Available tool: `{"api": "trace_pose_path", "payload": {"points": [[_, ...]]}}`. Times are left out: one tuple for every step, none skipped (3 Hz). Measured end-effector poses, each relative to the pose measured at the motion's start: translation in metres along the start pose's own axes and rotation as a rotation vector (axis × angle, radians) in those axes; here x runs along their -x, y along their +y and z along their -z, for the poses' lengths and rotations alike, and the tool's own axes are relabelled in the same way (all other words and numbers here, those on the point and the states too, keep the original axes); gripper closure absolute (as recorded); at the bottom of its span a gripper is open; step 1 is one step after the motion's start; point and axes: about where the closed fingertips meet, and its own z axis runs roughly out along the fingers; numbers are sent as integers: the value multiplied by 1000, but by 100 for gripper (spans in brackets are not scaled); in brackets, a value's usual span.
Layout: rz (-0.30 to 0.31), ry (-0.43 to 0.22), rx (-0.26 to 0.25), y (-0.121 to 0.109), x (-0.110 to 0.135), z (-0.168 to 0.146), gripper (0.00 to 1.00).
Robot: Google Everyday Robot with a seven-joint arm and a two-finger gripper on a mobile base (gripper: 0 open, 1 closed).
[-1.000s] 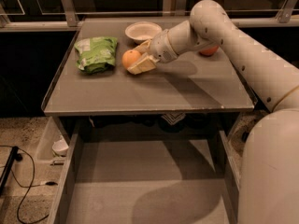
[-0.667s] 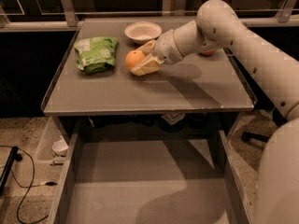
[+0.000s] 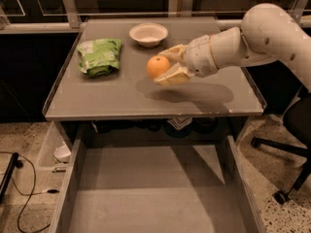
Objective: Place orange into top drawer
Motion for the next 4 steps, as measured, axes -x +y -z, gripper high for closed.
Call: {"api": "trace_pose_path", "payload": {"points": [[16,-13,-47,39,-4,44,100],[14,-44,-91,90,-6,75,100],[-13,-52,-135,146,-13,101,100],[-94,-4,-200,201,-43,142,100]]}}
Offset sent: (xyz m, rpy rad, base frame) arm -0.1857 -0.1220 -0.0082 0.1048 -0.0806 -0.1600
